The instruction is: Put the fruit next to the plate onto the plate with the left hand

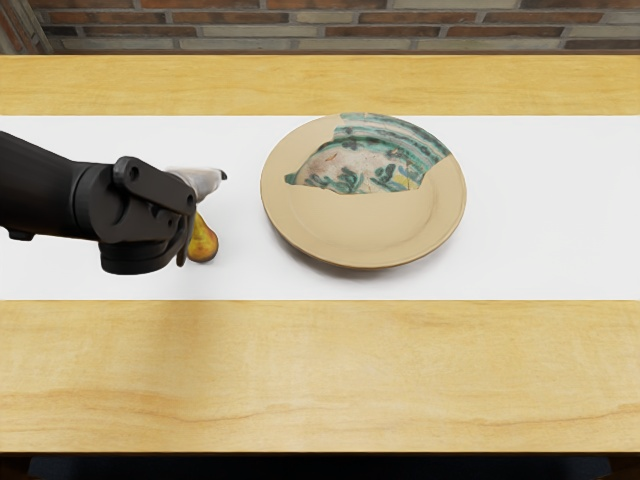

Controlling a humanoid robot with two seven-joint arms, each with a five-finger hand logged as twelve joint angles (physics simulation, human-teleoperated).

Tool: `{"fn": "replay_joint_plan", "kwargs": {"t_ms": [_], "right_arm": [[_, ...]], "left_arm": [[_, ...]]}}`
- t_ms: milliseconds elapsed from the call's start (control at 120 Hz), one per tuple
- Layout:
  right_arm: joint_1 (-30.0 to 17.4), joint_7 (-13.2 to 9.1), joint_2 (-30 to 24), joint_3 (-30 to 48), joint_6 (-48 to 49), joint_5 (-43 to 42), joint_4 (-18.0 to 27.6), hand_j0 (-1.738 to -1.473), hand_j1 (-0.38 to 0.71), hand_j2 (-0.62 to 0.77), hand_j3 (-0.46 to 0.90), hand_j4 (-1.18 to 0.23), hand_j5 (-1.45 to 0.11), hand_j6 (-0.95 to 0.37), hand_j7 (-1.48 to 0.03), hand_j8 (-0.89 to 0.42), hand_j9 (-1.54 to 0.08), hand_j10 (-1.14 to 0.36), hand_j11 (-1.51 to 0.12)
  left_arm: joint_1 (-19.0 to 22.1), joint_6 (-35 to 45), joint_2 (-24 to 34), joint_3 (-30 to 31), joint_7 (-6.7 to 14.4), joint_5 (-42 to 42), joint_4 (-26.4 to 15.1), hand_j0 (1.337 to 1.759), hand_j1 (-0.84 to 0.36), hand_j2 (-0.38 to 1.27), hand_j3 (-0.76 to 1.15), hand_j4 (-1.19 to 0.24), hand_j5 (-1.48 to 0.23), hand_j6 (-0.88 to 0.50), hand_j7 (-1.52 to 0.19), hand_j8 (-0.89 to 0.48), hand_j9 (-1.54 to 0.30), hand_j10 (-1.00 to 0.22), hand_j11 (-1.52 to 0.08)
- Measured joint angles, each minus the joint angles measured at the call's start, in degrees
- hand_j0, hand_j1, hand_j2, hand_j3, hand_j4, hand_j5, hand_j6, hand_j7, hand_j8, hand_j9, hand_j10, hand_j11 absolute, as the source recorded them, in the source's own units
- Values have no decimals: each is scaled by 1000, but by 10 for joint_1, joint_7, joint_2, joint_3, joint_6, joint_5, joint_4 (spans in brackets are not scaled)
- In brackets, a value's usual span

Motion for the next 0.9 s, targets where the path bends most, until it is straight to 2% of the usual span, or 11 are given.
{"fn": "replay_joint_plan", "kwargs": {"t_ms": [617,900], "right_arm": [[0,0,0,0,0,0,0,-1658,-349,0,0,0,0,0,0,0,0,0,0],[0,0,0,0,0,0,0,-1658,-349,0,0,0,0,0,0,0,0,0,0]], "left_arm": [[18,-2,0,-17,1,-5,12,1658,288,10,0,-51,-66,-52,-66,-51,-66,-51,-66],[22,-3,0,-18,3,-2,12,1658,86,50,0,-237,-294,-239,-293,-239,-292,-239,-292]]}}
